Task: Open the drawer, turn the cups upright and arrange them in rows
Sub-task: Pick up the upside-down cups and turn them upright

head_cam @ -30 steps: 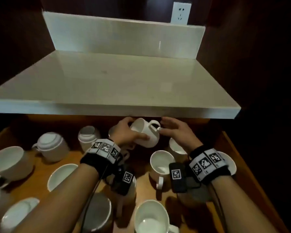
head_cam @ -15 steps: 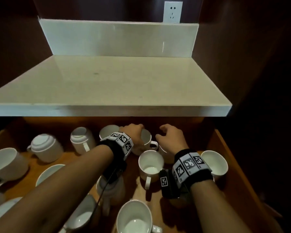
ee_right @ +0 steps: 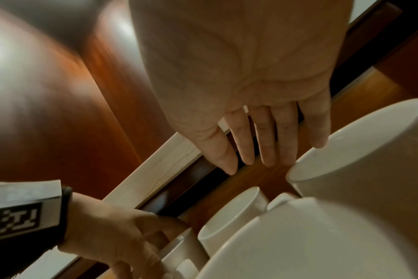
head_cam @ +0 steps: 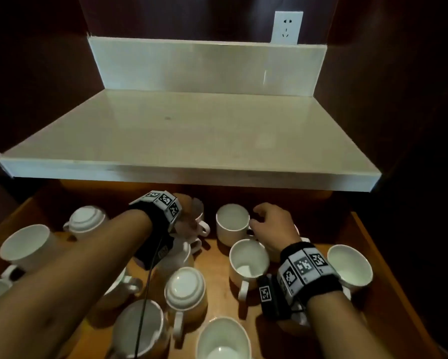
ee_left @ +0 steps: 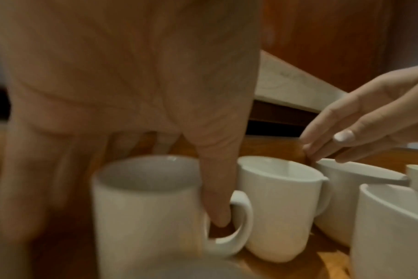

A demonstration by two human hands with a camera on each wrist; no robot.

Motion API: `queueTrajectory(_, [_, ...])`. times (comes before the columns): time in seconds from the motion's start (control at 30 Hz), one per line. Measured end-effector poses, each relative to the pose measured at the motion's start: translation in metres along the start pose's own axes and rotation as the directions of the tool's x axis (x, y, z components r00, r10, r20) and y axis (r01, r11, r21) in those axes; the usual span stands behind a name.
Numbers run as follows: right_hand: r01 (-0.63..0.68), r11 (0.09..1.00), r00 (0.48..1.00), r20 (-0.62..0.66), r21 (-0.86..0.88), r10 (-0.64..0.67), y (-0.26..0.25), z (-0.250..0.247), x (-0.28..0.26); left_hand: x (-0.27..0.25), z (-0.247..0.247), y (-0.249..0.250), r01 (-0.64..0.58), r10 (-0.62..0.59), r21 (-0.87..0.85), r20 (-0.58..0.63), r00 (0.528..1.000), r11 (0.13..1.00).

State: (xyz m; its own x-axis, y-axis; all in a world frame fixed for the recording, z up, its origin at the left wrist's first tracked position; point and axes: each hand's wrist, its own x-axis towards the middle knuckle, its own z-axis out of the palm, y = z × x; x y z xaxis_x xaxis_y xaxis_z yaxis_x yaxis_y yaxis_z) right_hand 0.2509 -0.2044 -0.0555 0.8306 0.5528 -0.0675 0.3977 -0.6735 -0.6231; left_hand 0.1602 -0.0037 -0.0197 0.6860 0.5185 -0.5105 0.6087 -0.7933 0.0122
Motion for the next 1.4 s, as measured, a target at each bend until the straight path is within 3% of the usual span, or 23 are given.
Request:
queueTrajectory(0.17, [0.034,0.999,0.999,0.002,-0.038,-0.034,-0.006,0.002,-0.001,0.016,0.005,-0.015,0.034,-0.051,-0.184,-0.088,0.995,0.982])
queueTrajectory(0.37, [0.047,0.998,0.999,-0.006,-0.042,-0.047,-0.01,0.003,-0.002,0.002,-0.005,-0.021,-0.003,-0.024,-0.141,-0.188,0.982,0.99])
queueTrajectory(0.73, [0.076,0.997,0.997,0.012,-0.03,-0.075,-0.017,0.005,-0.01,-0.005,0.013,-0.032,-0.048,0.012,-0.233,-0.153,0.988,0.971])
queueTrajectory(0.93, [0.163,0.986,0.986,0.034,-0.037,-0.162,-0.041,0.012,-0.016,-0.031,0.044,-0.035,-0.036,0.033,-0.082,-0.045,0.998,0.996])
queueTrajectory(1.2, [0.247,0.969,0.962,0.114,0.02,-0.247,-0.079,0.028,-0.027,-0.053,0.045,-0.06,-0.202,0.163,-0.225,-0.181,0.97,0.953])
queueTrajectory(1.27, [0.204,0.975,0.965,0.151,0.088,-0.216,-0.084,0.029,-0.024,-0.062,0.034,-0.073,-0.207,0.138,-0.418,-0.191,0.972,0.885])
queueTrajectory(1.3, [0.177,0.976,0.965,0.171,0.128,-0.198,-0.086,0.031,-0.023,-0.067,0.029,-0.08,-0.214,0.122,-0.546,-0.2,0.972,0.81])
queueTrajectory(1.4, [0.038,0.942,0.962,0.243,0.332,-0.125,-0.09,0.041,-0.019,-0.078,0.018,-0.093,-0.257,0.091,-0.828,-0.245,0.965,0.498])
